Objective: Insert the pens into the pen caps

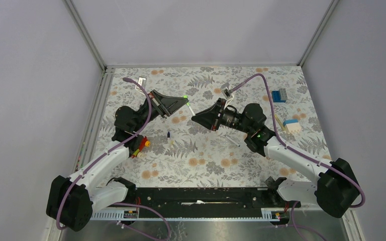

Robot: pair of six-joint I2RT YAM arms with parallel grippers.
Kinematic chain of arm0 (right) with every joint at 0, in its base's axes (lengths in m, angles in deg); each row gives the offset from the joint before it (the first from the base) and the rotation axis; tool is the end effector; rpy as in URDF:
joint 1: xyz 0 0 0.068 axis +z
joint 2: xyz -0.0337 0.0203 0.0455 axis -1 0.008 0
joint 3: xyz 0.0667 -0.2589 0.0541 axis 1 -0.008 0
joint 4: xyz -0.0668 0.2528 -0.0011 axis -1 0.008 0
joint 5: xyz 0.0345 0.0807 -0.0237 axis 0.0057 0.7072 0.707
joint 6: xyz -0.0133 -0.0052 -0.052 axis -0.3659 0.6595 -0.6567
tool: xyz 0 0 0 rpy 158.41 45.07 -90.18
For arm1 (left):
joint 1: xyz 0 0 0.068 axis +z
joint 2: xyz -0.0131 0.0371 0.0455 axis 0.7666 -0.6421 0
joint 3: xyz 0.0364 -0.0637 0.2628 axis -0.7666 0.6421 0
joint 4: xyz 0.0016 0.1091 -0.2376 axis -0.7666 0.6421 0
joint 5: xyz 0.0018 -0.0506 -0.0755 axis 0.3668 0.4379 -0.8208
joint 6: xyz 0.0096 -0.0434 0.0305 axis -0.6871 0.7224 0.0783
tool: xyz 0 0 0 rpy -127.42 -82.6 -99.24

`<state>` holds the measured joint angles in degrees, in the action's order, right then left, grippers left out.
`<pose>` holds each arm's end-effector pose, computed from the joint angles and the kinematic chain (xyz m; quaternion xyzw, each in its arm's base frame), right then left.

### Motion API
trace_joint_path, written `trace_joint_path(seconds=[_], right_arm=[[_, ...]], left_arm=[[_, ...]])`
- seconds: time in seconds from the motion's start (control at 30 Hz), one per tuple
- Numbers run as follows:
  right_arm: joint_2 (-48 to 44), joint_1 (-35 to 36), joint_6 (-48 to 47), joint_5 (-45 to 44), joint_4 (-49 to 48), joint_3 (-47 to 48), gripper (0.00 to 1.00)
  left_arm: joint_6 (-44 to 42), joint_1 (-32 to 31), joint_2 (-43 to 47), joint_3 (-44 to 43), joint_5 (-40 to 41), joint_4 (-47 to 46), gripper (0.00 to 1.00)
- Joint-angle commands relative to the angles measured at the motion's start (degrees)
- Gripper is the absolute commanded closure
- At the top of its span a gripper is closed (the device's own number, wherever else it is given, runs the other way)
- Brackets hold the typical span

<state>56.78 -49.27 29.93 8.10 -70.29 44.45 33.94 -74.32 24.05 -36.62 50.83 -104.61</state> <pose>0.1961 0.1895 0.3278 -0.2562 0.5807 0.5651 0.5271 0.2078 -0.1140 0.3364 0.0276 0.5935 -0.6550 0.4668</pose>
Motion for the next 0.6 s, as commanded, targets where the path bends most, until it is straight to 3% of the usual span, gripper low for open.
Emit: trace_joint_path(seconds=[0.0, 0.57], right_arm=[[0.4, 0.5, -0.7, -2.1, -3.7, 3.3, 1.00], [2.7, 0.6, 1.7, -4.7, -7.8, 4.8, 1.00]], left_arm=[[0.0, 0.2, 1.3, 0.3, -0.5, -3.6, 1.00], [1.0, 0.1, 1.0, 1.1, 0.7, -4.8, 1.00]])
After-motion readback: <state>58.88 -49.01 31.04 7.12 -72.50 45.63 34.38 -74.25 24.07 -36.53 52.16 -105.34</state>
